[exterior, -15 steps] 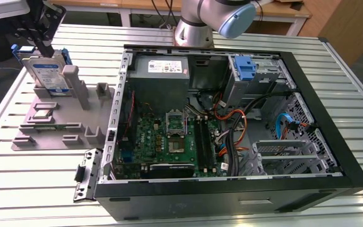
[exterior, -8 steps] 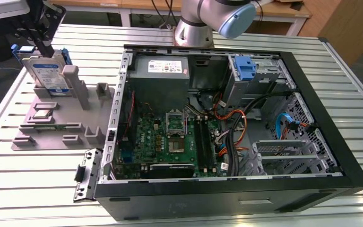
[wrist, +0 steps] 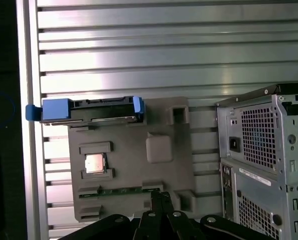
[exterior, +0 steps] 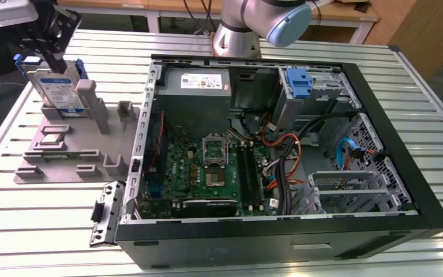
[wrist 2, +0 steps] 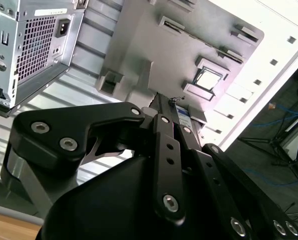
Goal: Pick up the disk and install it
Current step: 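Reach for the disk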
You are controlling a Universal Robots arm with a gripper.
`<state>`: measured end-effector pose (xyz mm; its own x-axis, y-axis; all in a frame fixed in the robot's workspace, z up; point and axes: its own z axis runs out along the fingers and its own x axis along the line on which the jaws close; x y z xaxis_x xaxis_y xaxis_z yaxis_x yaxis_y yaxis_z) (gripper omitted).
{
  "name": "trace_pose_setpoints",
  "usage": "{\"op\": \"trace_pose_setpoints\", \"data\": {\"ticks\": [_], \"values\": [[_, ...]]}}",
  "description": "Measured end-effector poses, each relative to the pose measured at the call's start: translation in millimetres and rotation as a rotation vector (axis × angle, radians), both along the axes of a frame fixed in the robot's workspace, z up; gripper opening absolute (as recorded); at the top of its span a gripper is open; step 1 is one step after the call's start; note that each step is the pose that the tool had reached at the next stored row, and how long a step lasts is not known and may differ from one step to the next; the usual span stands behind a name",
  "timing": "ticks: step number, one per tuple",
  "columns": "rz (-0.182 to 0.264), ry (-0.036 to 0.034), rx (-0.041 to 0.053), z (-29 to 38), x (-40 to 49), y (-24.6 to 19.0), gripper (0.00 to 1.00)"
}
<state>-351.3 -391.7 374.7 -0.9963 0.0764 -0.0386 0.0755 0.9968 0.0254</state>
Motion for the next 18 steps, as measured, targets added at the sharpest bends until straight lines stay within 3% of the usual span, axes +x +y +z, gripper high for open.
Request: {"op": "trace_pose_setpoints", "data": {"ticks": [12,18], "values": [[0.000,-0.0001,-0.0059,-9.8,-17.8,8.1,0.11],[0.000,-0.0002,-0.0058,-11.2,-19.4,16.7,0.11]]}}
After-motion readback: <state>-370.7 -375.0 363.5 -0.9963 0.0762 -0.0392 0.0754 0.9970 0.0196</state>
